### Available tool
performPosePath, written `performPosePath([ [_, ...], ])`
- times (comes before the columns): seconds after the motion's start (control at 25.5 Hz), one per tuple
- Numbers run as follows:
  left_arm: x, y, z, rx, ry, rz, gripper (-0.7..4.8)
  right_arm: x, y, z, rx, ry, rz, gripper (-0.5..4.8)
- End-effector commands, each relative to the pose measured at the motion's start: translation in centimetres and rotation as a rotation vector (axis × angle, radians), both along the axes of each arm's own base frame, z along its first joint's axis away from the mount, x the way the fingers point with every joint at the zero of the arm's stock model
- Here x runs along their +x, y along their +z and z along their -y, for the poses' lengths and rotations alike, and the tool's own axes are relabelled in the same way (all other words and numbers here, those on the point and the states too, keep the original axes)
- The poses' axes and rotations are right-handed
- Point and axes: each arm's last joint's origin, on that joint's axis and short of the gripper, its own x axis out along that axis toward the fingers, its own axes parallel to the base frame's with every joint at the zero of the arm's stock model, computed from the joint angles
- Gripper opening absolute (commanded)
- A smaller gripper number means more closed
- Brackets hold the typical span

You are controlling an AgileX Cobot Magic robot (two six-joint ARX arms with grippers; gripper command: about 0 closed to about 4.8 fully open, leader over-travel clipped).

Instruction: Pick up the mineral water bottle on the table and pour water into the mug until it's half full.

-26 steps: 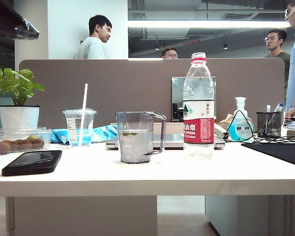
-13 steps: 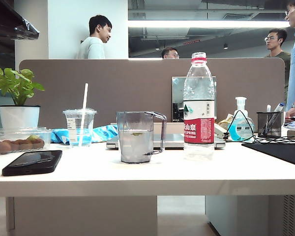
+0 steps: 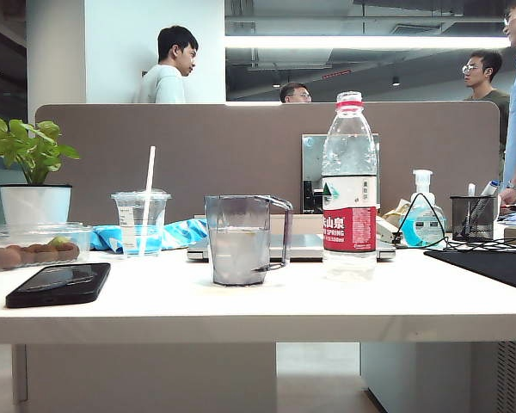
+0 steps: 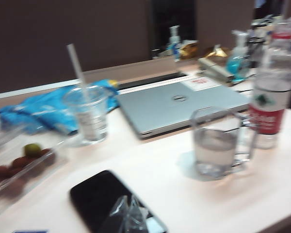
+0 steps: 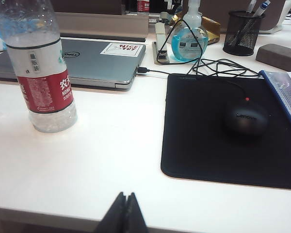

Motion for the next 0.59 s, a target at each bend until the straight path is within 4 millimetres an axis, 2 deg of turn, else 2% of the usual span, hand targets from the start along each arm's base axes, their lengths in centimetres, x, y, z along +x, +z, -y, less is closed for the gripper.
performPosePath([
  [0.04, 0.0, -0.9, -0.5, -0.003, 0.053, -0.003, -0.04, 0.0, 0.0, 0.0, 0.004, -0.002, 0.003, -0.05],
  [0.43, -0.5, -3.8, -1.4, -0.051, 0.188, 0.012, -0.04, 0.0, 0.0, 0.0, 0.004, -0.002, 0.003, -0.05],
  [0.59, -0.3, -4.7, -1.7, -0.044, 0.262, -0.041, -0.04, 0.0, -0.1, 0.0, 0.003, -0.002, -0.003, -0.05],
])
